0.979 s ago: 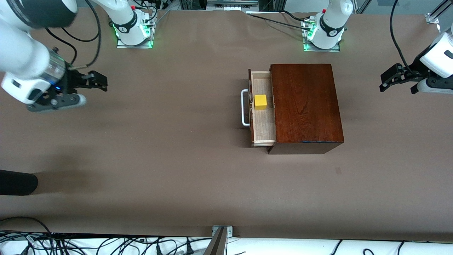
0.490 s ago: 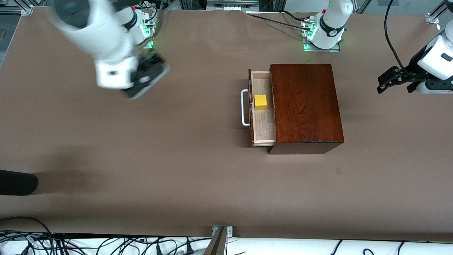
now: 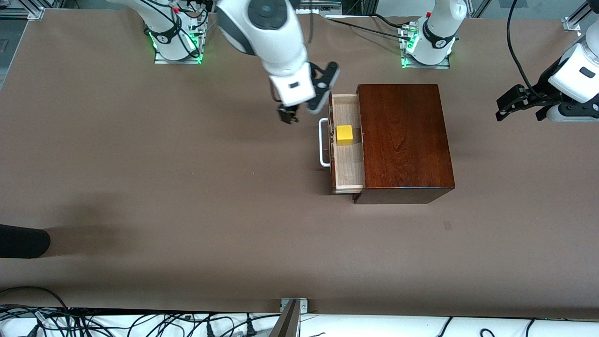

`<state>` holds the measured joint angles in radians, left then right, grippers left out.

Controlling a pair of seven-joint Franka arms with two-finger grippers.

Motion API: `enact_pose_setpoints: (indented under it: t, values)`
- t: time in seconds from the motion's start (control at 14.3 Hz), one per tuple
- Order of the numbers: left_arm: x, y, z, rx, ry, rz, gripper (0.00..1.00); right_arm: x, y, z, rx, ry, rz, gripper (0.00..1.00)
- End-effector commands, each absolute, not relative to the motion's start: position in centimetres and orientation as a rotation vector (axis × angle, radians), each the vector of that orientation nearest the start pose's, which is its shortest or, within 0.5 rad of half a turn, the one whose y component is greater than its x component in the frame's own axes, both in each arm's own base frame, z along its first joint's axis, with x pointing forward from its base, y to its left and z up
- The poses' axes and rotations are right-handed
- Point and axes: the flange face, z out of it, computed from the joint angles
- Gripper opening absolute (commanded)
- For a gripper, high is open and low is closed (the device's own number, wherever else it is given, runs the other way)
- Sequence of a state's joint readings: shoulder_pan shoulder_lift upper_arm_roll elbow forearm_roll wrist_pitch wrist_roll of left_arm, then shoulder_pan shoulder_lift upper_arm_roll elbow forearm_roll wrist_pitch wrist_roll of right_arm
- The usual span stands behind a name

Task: Open drawer, take yellow block, close drawer
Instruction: 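Move the right gripper over the open drawer above the yellow cube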

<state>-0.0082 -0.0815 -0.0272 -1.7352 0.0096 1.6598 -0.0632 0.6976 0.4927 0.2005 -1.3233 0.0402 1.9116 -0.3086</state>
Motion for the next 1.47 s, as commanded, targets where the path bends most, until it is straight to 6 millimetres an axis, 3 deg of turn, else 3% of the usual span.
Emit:
enact_pose_setpoints:
  t: [0.0, 0.07, 0.21, 0.35, 0.91, 1.4]
  values:
    - [53.4, -1.7, 60.4, -3.143, -0.056, 0.010, 1.00, 46.2, 59.0, 45.2, -2.365, -1.892, -0.204, 1.00]
    - [53.4, -1.8, 60.4, -3.148, -0.059, 0.010, 1.00, 45.5, 60.5, 44.4, -2.336, -1.939, -0.217, 1.00]
    - [53.3, -1.8, 60.4, -3.149, -0.059, 0.013, 1.00, 45.4, 61.5, 42.9, -2.319, -1.979, -0.250, 1.00]
    - [53.4, -1.8, 60.4, -3.149, -0.059, 0.018, 1.00, 44.1, 63.1, 41.6, -2.258, -2.105, -0.288, 1.00]
    - [53.4, -1.7, 60.5, -3.150, -0.066, 0.018, 1.00, 45.0, 64.1, 36.6, -2.070, -2.319, -0.346, 1.00]
    - [53.3, -1.9, 60.5, -3.152, -0.064, 0.018, 1.00, 45.5, 64.1, 33.7, -2.079, -2.325, -0.313, 1.00]
